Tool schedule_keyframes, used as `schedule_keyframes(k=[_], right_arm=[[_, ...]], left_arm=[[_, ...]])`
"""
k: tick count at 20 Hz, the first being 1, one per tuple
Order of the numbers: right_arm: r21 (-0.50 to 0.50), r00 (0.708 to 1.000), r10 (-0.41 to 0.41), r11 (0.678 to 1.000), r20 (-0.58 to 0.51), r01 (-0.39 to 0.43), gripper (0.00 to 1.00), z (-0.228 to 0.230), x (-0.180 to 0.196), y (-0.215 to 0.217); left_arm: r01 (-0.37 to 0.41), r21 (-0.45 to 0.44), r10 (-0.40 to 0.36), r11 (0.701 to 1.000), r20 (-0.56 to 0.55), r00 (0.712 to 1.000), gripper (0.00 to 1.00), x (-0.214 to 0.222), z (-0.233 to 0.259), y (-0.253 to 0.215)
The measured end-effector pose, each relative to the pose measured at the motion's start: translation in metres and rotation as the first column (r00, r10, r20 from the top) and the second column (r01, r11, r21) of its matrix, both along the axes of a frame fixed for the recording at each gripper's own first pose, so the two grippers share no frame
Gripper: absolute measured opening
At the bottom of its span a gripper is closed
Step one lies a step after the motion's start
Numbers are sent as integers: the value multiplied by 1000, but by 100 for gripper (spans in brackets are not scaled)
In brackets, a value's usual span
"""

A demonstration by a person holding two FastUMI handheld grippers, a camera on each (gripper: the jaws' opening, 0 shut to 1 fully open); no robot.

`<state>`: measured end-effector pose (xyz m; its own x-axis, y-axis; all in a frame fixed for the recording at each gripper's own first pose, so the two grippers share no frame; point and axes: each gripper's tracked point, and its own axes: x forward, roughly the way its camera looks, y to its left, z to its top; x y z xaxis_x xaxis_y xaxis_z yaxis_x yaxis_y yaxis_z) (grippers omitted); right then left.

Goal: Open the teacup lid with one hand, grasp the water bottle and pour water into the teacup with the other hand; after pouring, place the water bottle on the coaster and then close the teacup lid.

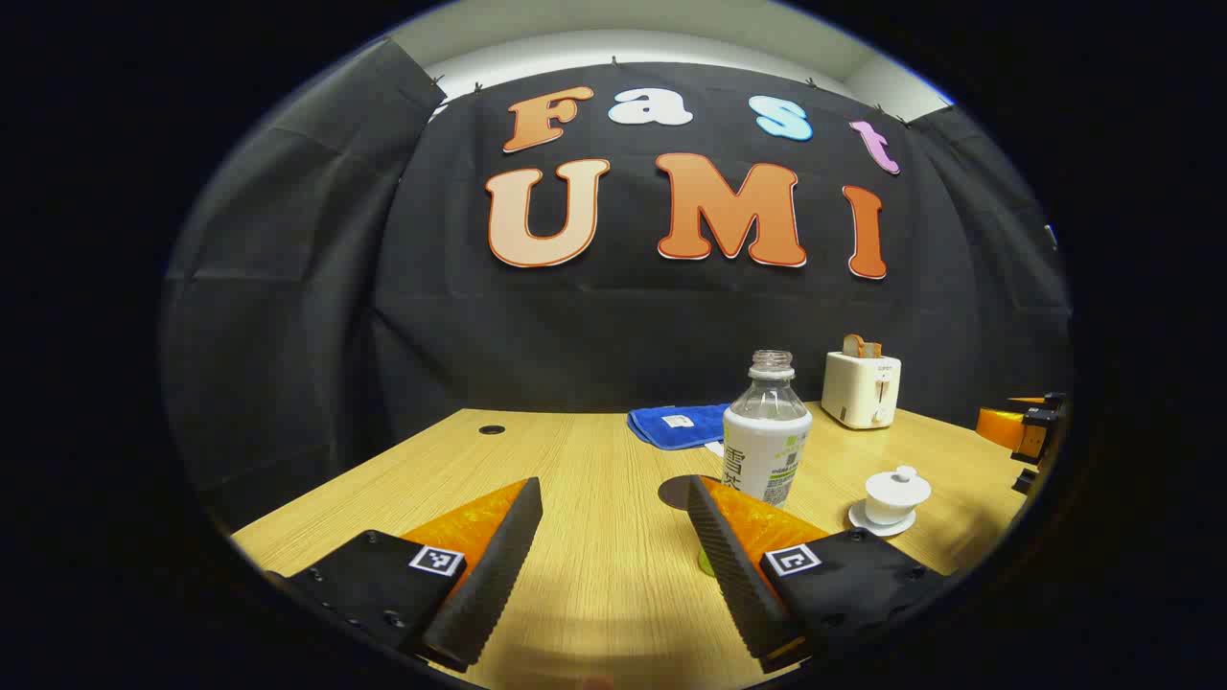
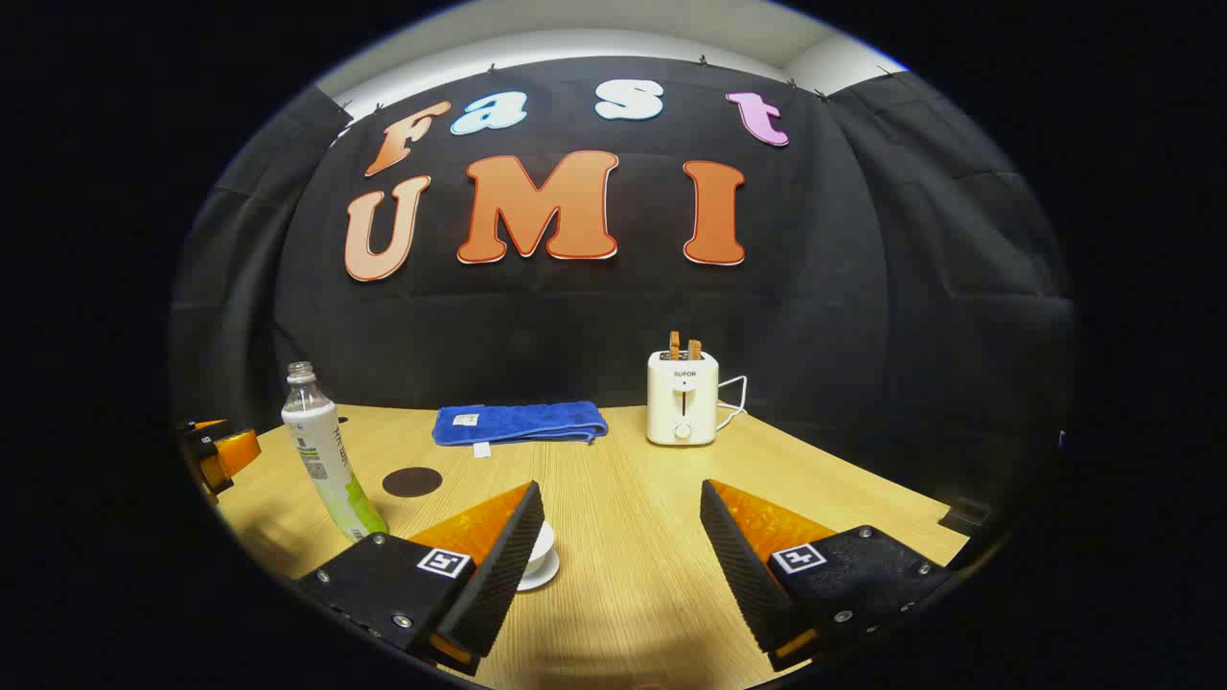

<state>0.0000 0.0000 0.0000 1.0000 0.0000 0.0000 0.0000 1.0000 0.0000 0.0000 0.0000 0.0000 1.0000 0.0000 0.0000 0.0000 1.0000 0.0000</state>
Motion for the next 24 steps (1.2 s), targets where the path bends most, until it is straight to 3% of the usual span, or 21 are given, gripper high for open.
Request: schedule_keyframes(k=[24], right_arm=[[-3, 1000, 22, 1000, -18, -22, 98, -3, 1, 3]], left_arm=[[-3, 9, 3, 1000, -16, 1000, 98, 1, -5, 0]])
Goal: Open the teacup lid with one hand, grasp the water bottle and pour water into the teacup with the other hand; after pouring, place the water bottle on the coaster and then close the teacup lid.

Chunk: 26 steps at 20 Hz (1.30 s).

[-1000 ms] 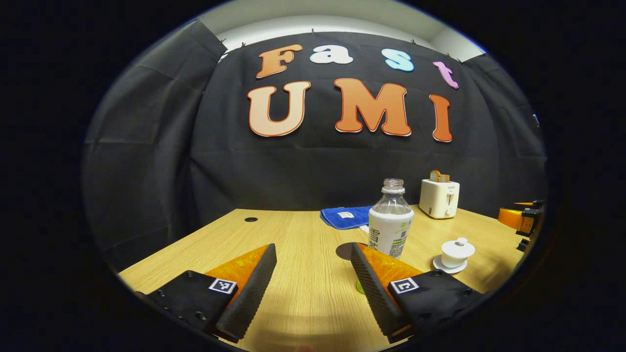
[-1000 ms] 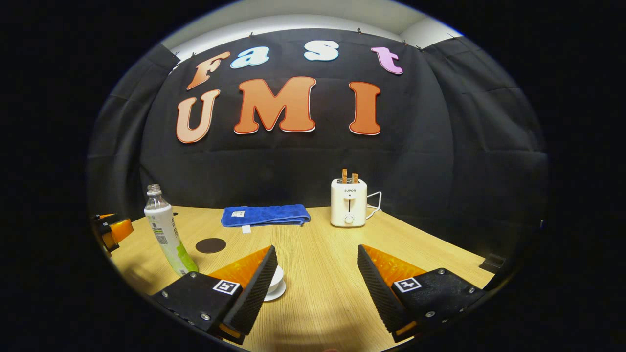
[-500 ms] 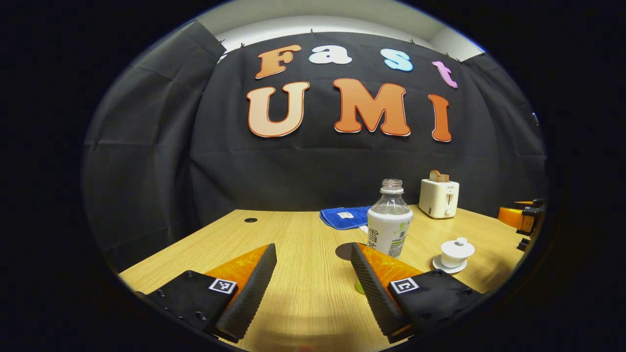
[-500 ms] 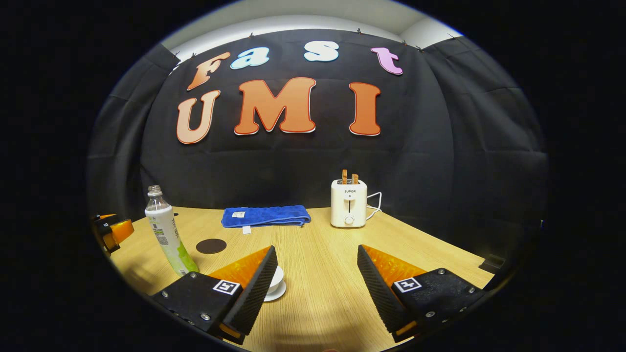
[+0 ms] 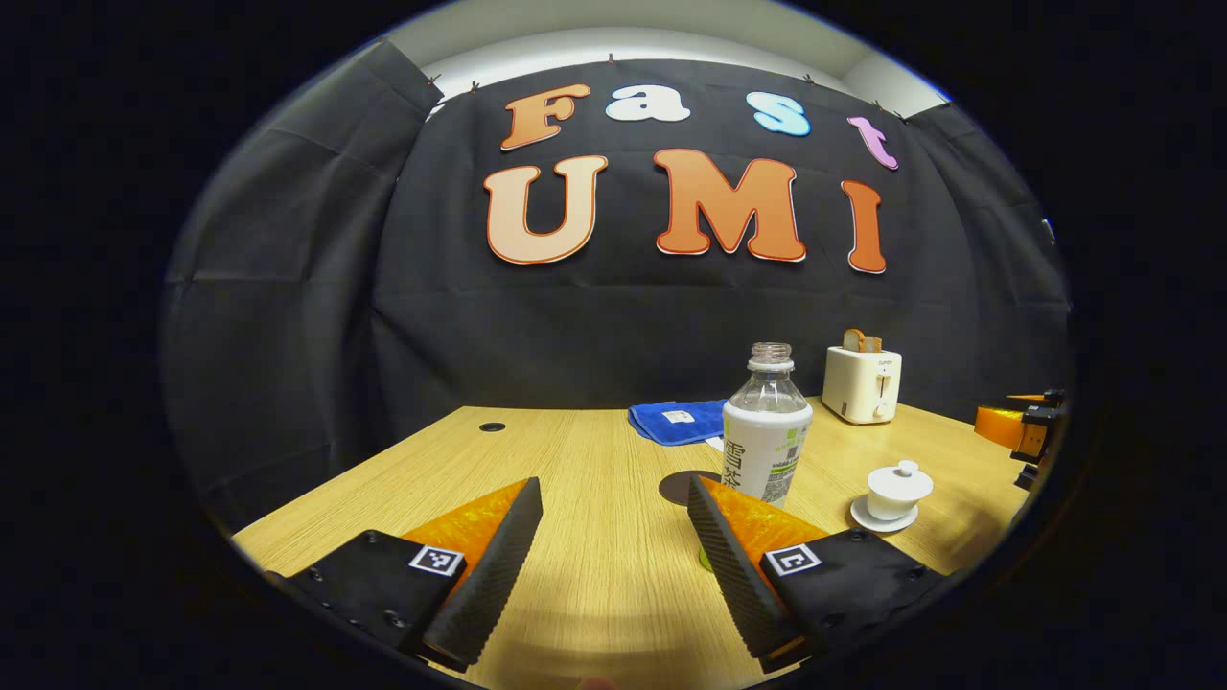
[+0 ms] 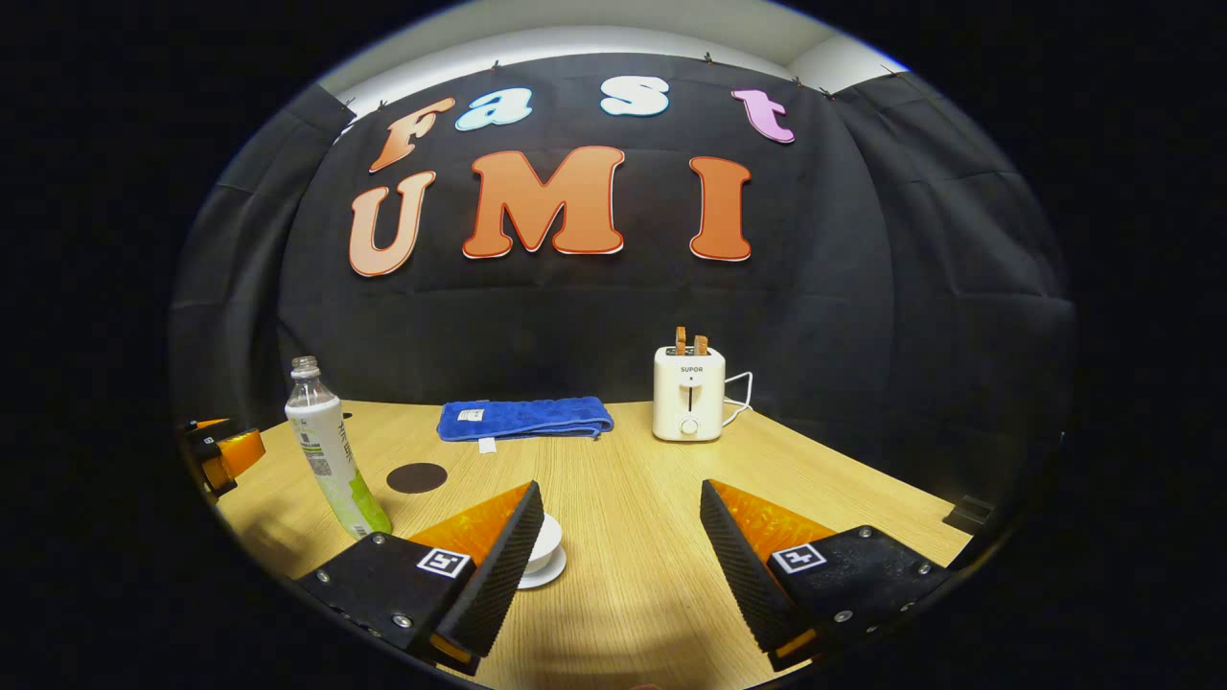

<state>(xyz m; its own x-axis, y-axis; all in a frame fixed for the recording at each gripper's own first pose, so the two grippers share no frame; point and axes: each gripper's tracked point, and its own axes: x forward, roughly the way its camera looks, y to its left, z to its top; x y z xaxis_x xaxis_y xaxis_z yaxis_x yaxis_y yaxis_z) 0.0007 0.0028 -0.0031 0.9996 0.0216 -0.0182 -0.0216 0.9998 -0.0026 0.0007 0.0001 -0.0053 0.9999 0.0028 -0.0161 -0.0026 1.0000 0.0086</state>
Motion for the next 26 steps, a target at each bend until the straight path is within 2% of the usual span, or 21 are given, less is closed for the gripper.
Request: schedule_keyframes(k=[6, 11, 22, 26], right_arm=[[22, 998, 63, 998, -31, -62, 98, -3, 3, 18], [22, 980, 144, 990, -138, -142, 98, -2, 22, 46], [-46, 944, 192, 976, -267, -211, 98, -27, 50, 80], [-77, 936, 192, 972, -296, -223, 90, -36, 55, 86]], left_arm=[[-4, 9, 4, 1000, -4, 1000, 98, 2, -1, 3], [-15, 31, 15, 999, -8, 1000, 98, 3, -2, 6], [-33, 21, 34, 999, -39, 999, 98, 9, -12, 20], [-35, 14, 36, 999, -49, 998, 98, 11, -16, 23]])
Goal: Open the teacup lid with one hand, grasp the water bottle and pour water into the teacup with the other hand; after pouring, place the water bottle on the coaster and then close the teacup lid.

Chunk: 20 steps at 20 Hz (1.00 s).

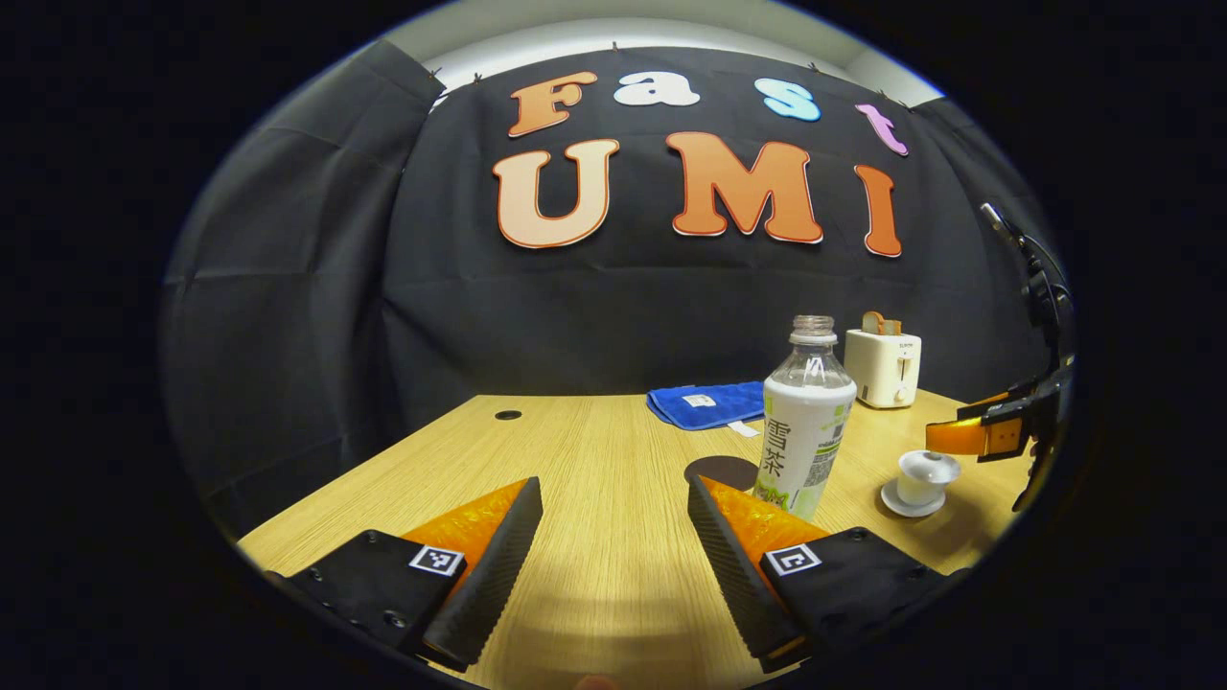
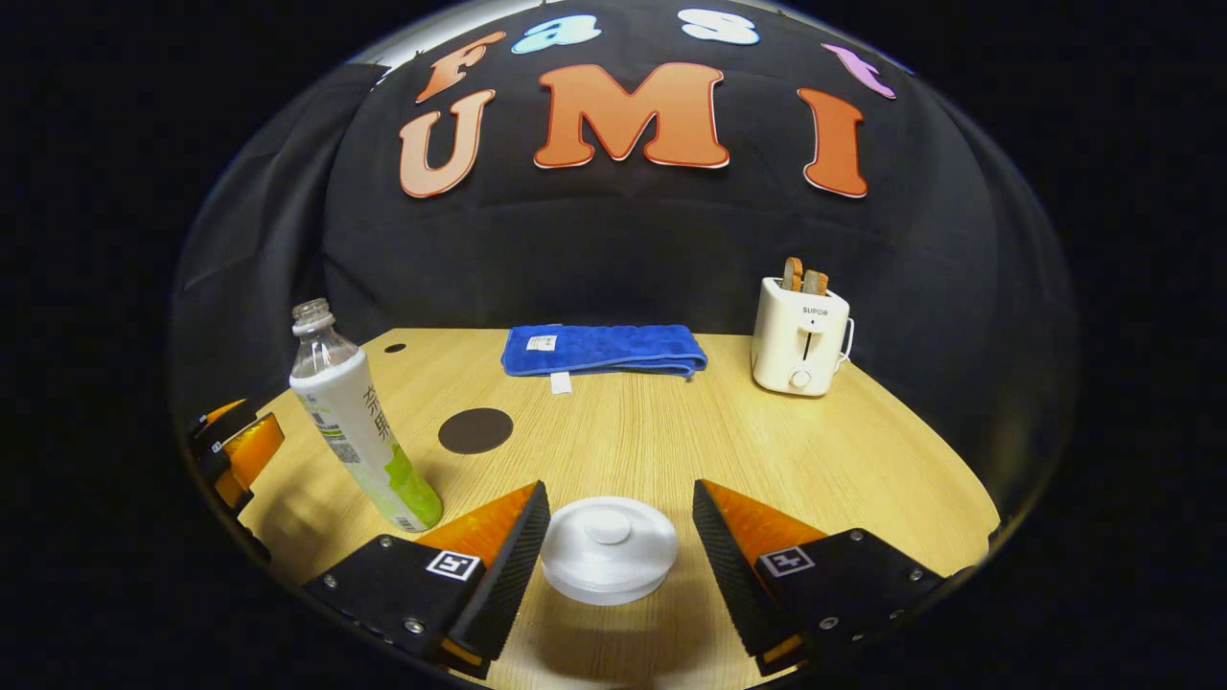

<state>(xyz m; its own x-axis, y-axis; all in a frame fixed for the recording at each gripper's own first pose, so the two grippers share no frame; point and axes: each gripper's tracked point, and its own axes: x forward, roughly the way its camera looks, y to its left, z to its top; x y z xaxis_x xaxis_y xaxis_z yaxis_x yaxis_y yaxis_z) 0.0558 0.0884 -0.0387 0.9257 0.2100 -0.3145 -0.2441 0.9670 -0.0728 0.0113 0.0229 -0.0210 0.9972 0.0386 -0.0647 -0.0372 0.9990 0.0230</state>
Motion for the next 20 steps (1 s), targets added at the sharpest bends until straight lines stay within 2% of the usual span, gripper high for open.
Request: schedule_keyframes(k=[6, 9, 12, 13, 18, 20], right_arm=[[-45, 1000, -2, 999, -24, 1, 76, -10, 5, 1], [-48, 999, 5, 999, -32, -7, 59, -12, 7, 4], [-59, 999, 13, 998, -43, -15, 48, -15, 7, 5], [-60, 999, 17, 998, -45, -19, 41, -15, 7, 7], [-70, 999, 28, 997, -44, -31, 43, -15, 6, 8], [-81, 999, 17, 997, -33, -20, 37, -14, 7, 8]], left_arm=[[-2, 1, 2, 1000, -24, 1000, 98, 3, -10, 3], [-4, -3, 4, 1000, -30, 1000, 98, 4, -13, 5], [-11, -6, 10, 1000, -38, 999, 98, 4, -16, 9], [-12, -7, 11, 1000, -39, 999, 98, 4, -16, 10], [-12, -13, 12, 1000, -44, 999, 98, 5, -19, 10], [-14, -14, 13, 1000, -49, 999, 98, 4, -21, 11]])
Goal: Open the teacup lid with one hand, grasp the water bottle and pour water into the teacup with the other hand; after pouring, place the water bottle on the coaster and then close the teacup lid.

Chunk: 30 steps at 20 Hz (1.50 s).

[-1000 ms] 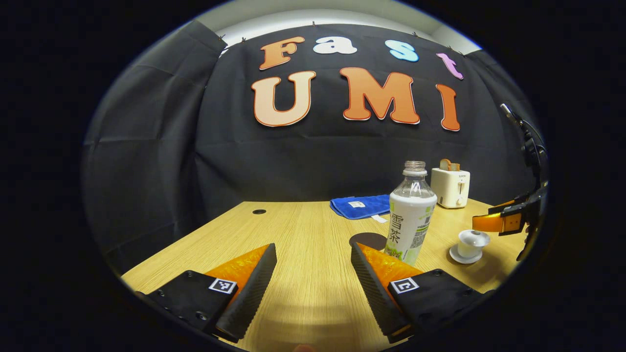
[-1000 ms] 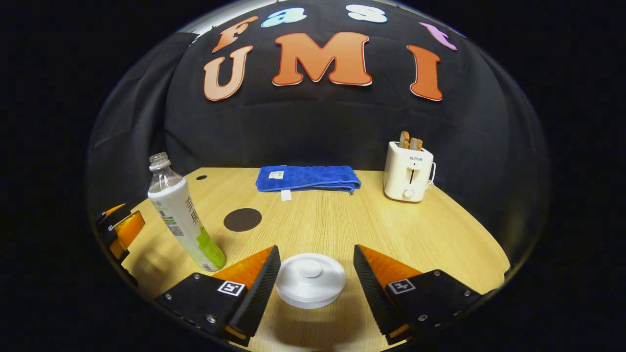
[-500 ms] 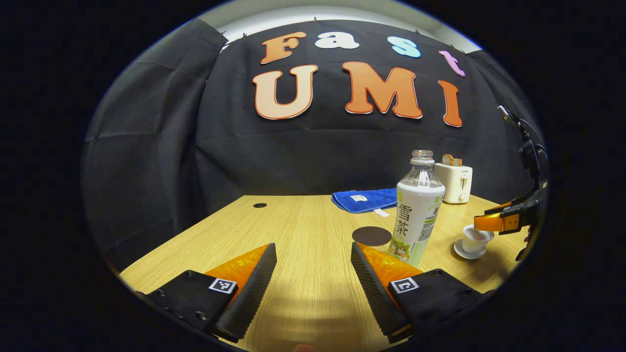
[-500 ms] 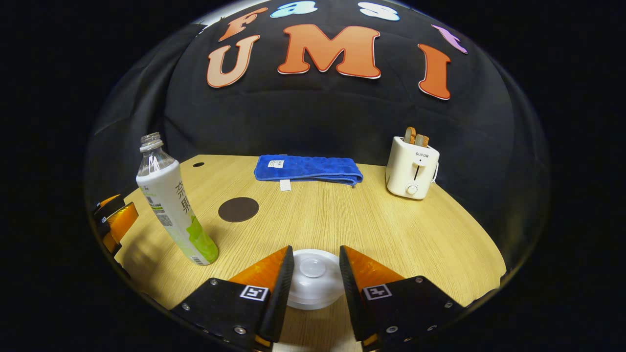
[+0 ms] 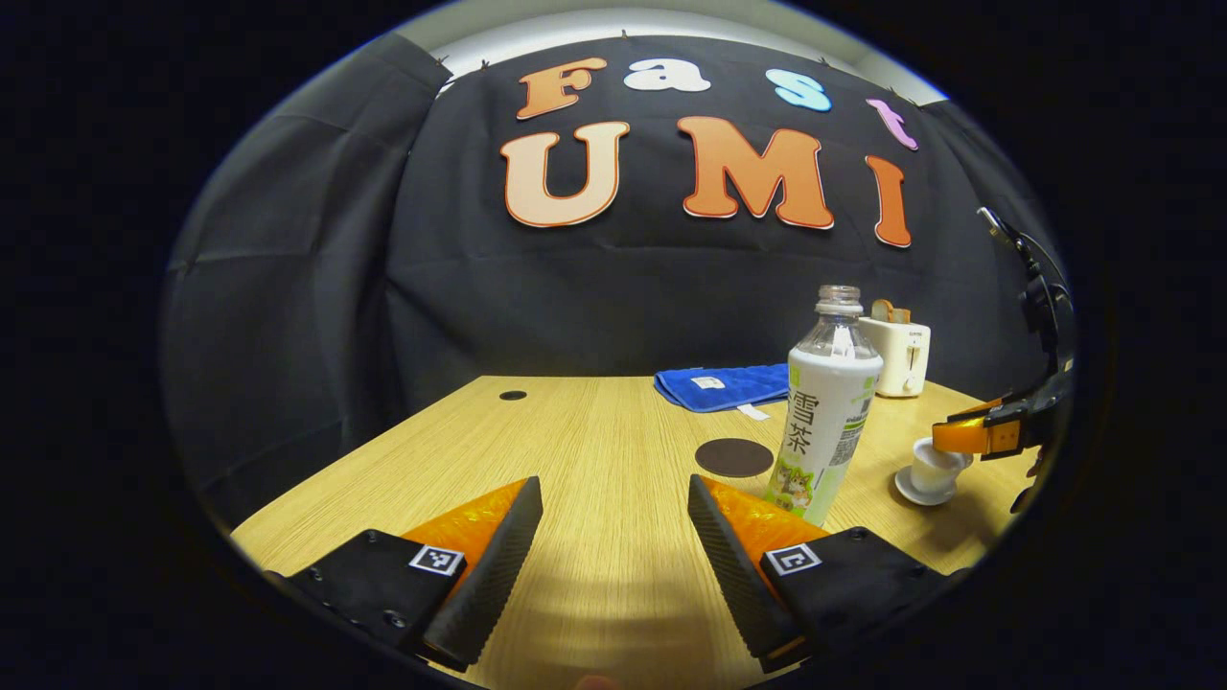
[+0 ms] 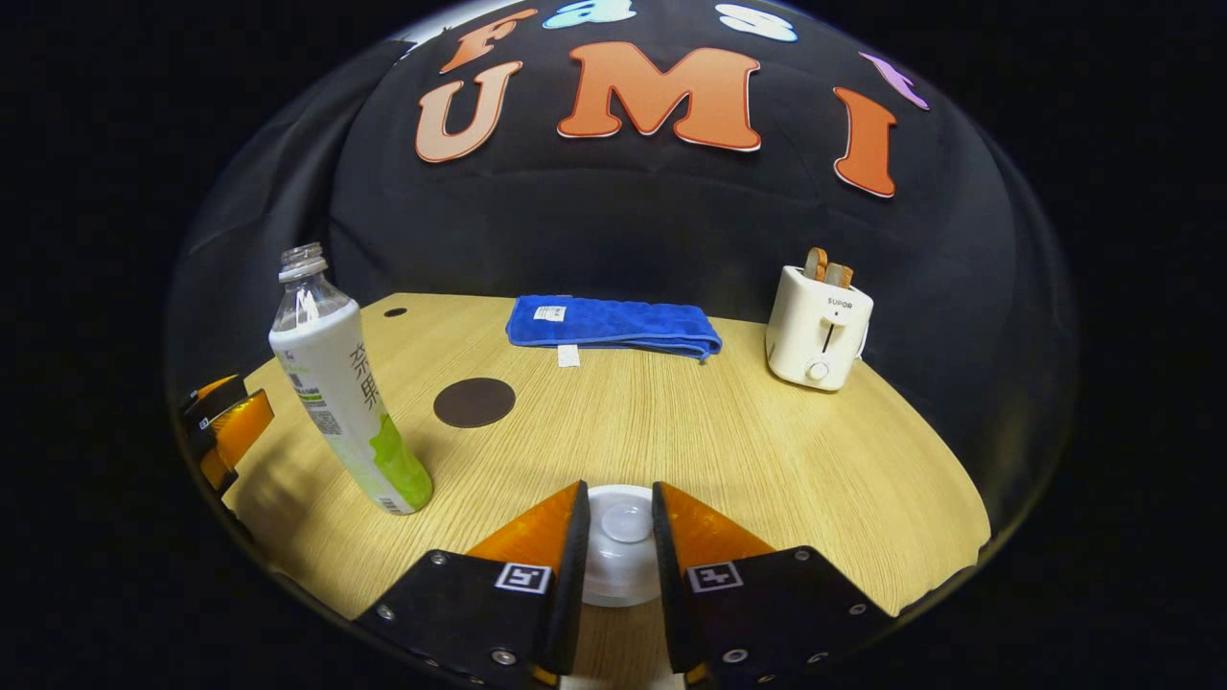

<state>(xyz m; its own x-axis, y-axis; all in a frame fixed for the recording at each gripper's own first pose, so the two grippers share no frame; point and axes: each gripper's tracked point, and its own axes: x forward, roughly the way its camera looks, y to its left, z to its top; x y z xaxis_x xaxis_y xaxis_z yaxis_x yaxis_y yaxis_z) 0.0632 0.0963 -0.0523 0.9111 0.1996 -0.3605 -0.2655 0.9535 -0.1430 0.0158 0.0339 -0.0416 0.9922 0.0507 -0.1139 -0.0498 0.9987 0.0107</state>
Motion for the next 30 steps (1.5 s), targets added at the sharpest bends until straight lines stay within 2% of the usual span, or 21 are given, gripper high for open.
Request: schedule_keyframes(k=[2, 6, 9, 12, 17, 22, 30], right_arm=[[1, 1000, -3, 1000, 0, 3, 29, 0, 0, -1], [-31, 1000, 3, 1000, 30, -2, 22, 1, 1, 0], [-11, 1000, 2, 1000, 26, -1, 15, 3, 1, 1], [22, 998, -2, 1000, 56, 1, 15, 16, -1, -1], [20, 993, -27, 999, 111, 25, 14, 37, -9, -20], [32, 989, -82, 996, 126, 79, 14, 40, -16, -55], [69, 979, -178, 983, 102, 171, 14, 28, -24, -114]], left_arm=[[-1, -2, 1, 1000, -2, 1000, 98, 0, 0, 0], [-3, -9, 3, 1000, -3, 1000, 98, -1, -1, 1], [-4, -11, 4, 1000, 1, 1000, 98, -3, 1, 1], [-5, -8, 6, 1000, 14, 1000, 98, -7, 5, 0], [24, -5, -24, 1000, 34, 999, 98, -16, 13, -15], [91, 2, -91, 996, 51, 995, 98, -22, 16, -48], [179, 20, -180, 984, 16, 984, 98, -16, 7, -106]])
